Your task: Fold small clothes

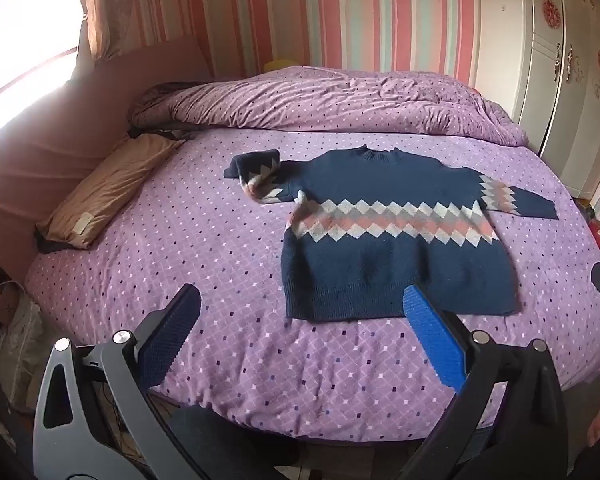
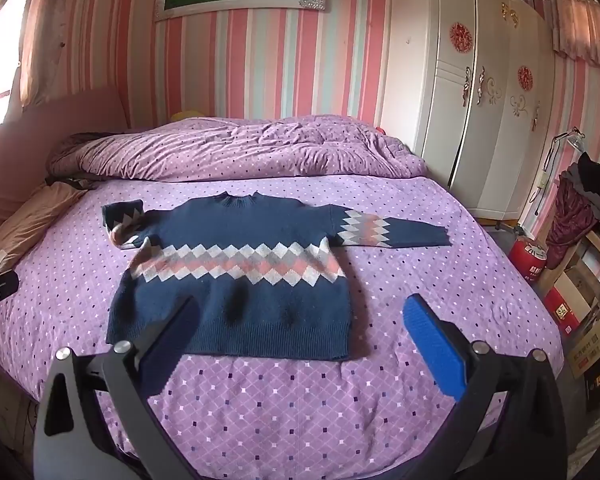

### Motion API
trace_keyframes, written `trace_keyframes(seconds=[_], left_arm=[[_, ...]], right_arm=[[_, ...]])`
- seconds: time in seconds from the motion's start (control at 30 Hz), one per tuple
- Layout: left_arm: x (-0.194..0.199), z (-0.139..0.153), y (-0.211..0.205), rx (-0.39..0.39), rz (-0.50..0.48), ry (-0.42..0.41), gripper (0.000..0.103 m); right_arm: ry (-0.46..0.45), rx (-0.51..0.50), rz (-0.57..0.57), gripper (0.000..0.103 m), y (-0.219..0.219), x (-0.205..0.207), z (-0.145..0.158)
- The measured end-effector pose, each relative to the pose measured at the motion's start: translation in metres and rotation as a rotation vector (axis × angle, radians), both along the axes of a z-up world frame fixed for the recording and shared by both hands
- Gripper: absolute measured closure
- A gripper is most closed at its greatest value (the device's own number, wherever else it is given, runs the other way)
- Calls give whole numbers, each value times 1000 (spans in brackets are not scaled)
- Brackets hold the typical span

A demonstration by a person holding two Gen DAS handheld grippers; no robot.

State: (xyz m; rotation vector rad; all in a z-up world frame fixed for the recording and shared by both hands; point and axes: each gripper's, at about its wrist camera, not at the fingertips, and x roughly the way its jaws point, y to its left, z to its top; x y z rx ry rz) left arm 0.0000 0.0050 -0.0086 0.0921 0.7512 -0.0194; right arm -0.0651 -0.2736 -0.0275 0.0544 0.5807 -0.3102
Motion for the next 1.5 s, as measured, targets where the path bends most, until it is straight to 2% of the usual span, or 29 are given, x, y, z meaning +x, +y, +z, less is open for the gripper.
trace_keyframes(seconds=[0.4,1.17,1.37,1.5], left_arm=[[5,-2,1,-12,3,-7,3],[11,-2,-5,2,-6,-10,3],[27,-8,4,-42,-8,13,3],[45,-13,8,-7,20,8,3]], right_arm=[[2,12,-3,1,-6,5,-8],[6,5,5,1,-3,12,-5],[24,12,3,1,-4,25,-11],[33,8,5,1,-4,40,-15]])
